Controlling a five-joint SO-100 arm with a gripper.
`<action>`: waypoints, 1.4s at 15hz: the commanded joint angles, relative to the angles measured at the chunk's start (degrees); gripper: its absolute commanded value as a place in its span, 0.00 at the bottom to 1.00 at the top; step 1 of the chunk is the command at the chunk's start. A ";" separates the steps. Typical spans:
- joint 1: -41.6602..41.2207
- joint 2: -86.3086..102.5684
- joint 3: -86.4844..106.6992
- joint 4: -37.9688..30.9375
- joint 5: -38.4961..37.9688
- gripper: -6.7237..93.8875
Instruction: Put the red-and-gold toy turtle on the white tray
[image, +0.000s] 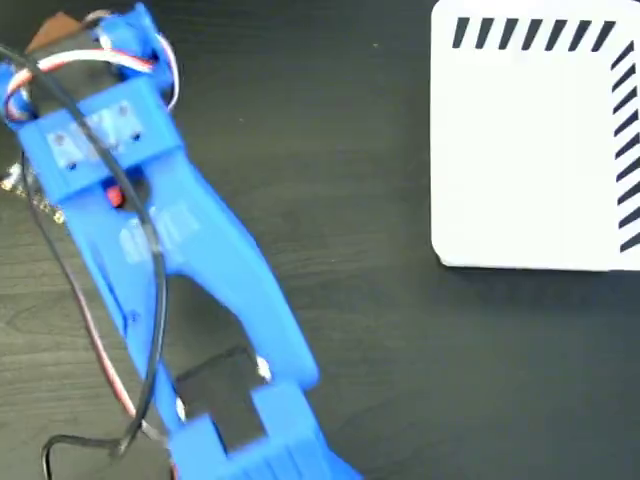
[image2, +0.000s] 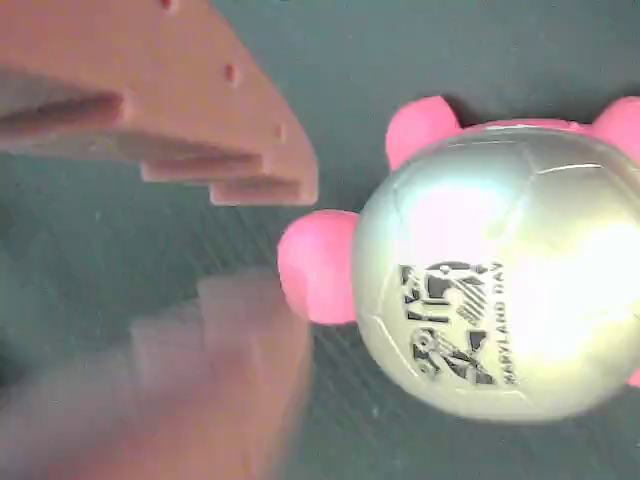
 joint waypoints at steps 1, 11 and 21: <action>-1.05 1.58 -4.66 3.43 -1.05 0.56; 0.26 -10.72 -12.13 5.80 -0.79 0.71; -0.44 -18.90 -17.93 5.71 -0.35 0.77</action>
